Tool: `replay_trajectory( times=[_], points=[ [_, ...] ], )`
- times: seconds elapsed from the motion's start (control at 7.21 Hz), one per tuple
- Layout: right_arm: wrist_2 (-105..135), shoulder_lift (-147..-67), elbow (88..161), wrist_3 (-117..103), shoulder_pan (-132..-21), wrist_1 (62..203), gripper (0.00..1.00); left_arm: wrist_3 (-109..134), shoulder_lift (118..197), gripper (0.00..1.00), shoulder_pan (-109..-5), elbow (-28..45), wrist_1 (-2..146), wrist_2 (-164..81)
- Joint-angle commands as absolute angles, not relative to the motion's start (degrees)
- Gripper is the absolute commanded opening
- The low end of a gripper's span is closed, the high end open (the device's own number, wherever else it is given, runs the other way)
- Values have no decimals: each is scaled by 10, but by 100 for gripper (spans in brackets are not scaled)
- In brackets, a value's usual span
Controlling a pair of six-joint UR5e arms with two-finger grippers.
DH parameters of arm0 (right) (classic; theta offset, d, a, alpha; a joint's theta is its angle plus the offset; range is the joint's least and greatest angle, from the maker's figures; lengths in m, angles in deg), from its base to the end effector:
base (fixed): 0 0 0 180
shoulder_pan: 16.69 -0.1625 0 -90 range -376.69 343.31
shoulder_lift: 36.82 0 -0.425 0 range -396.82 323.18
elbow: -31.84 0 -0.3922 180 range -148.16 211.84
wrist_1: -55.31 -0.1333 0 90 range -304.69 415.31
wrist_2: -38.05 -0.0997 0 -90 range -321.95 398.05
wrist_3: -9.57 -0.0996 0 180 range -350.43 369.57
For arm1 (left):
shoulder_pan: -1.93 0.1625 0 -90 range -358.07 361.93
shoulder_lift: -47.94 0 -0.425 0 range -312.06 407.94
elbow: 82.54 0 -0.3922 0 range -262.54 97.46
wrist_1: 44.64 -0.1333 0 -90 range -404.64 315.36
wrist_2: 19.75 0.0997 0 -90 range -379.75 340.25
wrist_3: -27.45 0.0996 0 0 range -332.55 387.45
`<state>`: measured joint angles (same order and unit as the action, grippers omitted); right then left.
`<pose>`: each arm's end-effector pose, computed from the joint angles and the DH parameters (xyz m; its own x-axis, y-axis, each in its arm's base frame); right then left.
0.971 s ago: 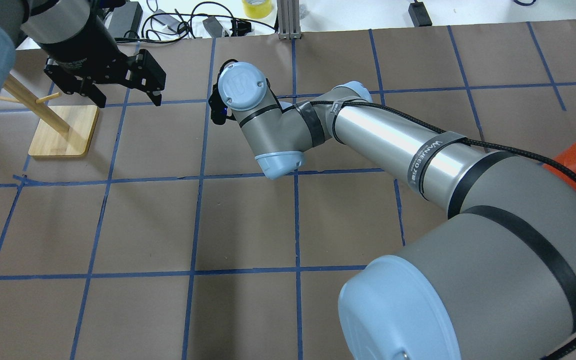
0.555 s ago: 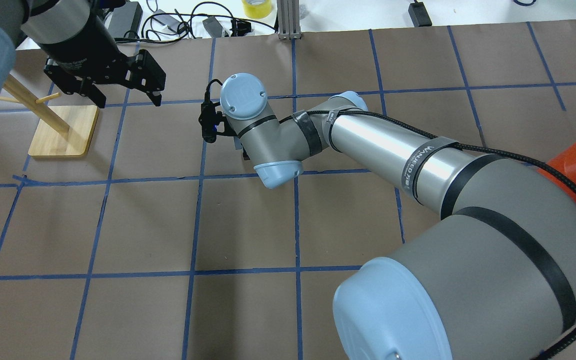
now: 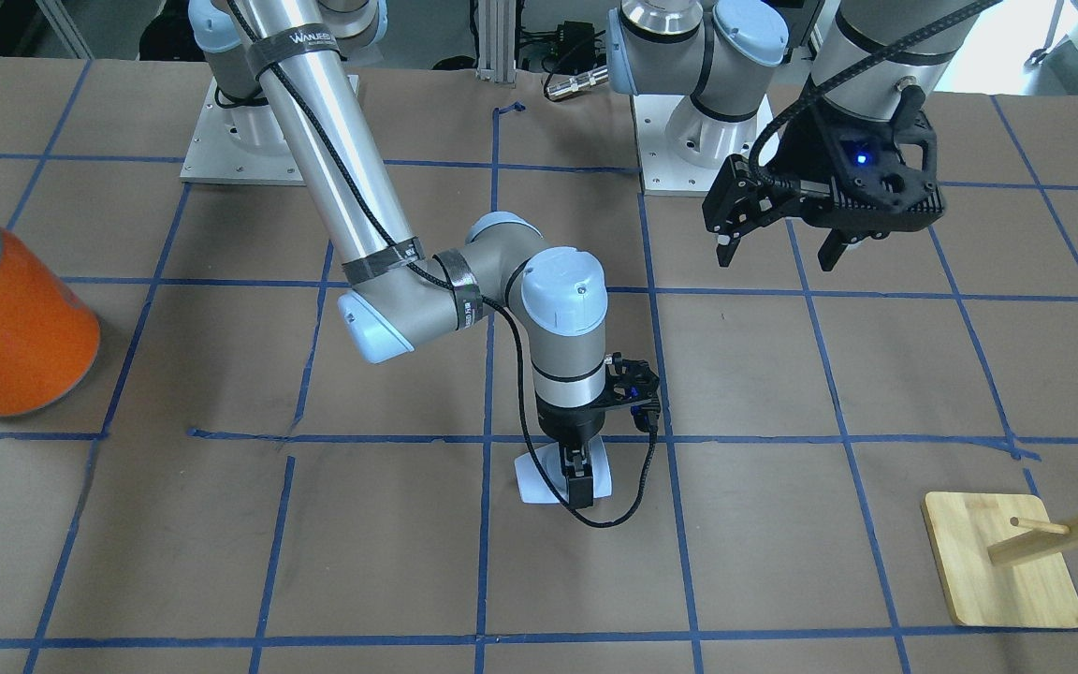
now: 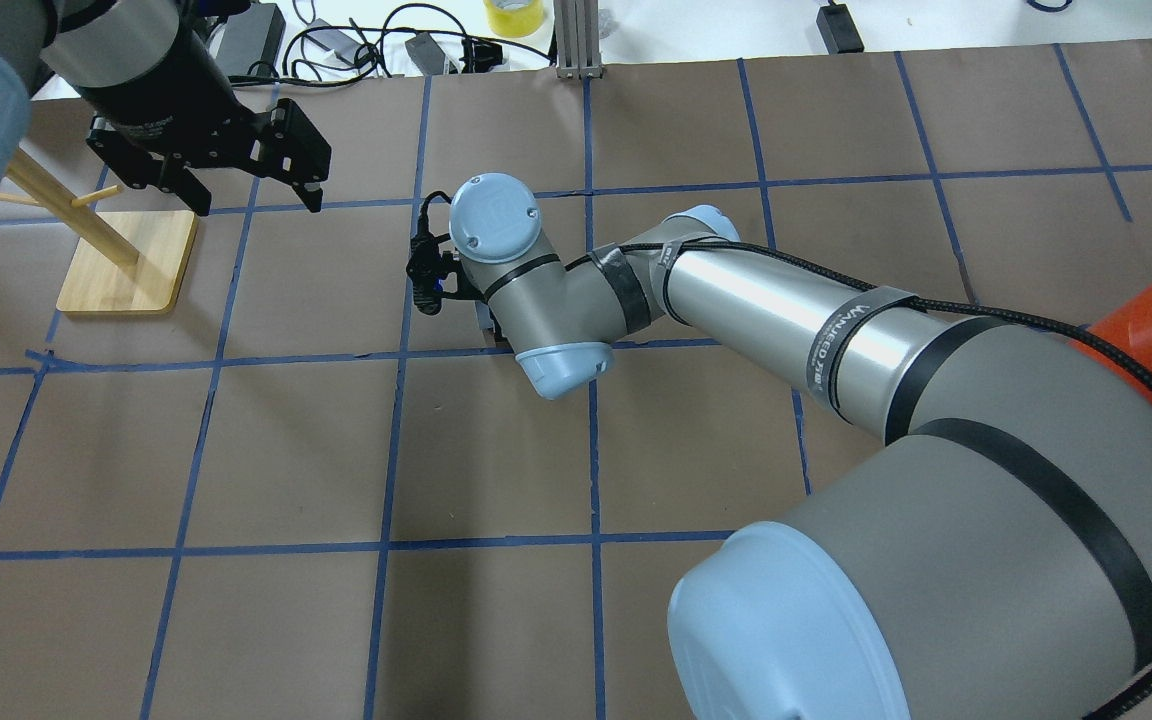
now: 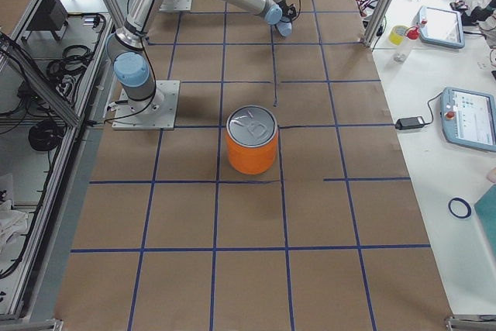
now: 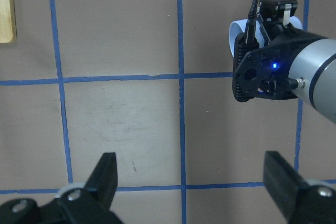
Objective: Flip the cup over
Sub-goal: 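Carry the light-blue cup with the right gripper toward the table center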
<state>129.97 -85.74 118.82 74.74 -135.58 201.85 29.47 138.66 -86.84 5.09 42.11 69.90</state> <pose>0.4588 -0.5625 0.1783 0.0462 -0.9525 0.3010 -0.9912 -0.0811 -0.1043 -0.1230 -0.5080 0.5080 -0.9999 0.0142 0.0031 0.0139 0.9962 -0.0856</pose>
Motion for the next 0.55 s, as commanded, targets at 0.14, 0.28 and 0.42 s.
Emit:
replay_trajectory(
  times=[0.14,0.28,0.42],
  points=[
    [1307,-859,1188,747,-1356,1997,100,295,1386,100,-868,51,421,699],
    [1306,-873,1178,746,-1355,1964,100,295,1386,100,-868,51,421,699],
    [1306,-910,1177,745,-1353,1919,100,295,1386,100,-868,51,421,699]
  ],
)
